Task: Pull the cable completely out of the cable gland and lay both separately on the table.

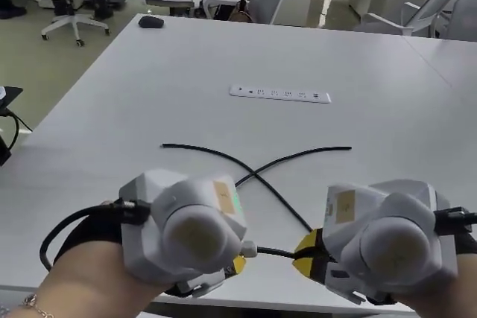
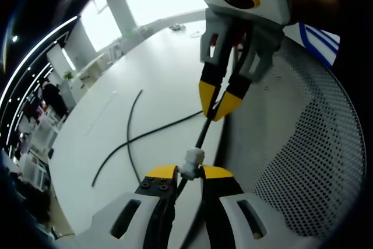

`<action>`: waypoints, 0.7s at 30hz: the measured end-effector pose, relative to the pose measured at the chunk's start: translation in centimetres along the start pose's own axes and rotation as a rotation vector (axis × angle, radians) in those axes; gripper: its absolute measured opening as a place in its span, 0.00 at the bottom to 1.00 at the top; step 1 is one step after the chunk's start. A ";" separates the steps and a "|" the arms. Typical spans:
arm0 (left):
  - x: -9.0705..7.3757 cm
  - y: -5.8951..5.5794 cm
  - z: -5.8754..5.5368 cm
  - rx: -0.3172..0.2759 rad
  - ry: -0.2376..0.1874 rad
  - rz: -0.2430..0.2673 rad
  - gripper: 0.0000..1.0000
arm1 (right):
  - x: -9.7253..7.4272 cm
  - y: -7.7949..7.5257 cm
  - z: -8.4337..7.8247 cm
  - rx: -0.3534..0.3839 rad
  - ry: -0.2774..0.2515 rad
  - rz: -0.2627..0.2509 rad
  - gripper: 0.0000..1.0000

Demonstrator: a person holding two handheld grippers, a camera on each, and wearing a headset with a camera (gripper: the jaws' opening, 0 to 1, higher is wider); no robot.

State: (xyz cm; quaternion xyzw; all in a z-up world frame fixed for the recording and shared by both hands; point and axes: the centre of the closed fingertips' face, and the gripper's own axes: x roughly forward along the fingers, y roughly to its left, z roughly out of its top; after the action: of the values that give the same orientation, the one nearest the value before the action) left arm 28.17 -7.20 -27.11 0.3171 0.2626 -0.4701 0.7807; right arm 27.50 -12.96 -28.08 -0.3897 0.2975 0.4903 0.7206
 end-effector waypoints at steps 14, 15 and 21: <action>-0.6 0.4 -0.5 -0.015 -0.001 0.012 0.17 | -1.4 -2.2 -1.9 -0.015 0.068 -0.071 0.04; -0.6 0.4 -0.5 -0.016 -0.001 0.013 0.17 | -1.4 -2.4 -2.2 -0.014 0.072 -0.078 0.04; -1.0 0.5 -0.9 -0.027 0.002 0.019 0.17 | -2.0 -3.6 -3.4 -0.013 0.110 -0.110 0.04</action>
State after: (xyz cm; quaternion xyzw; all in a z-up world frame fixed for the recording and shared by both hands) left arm 28.10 -5.81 -26.84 0.3097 0.2666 -0.4588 0.7890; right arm 29.99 -17.61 -27.27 -0.4366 0.3114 0.4297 0.7265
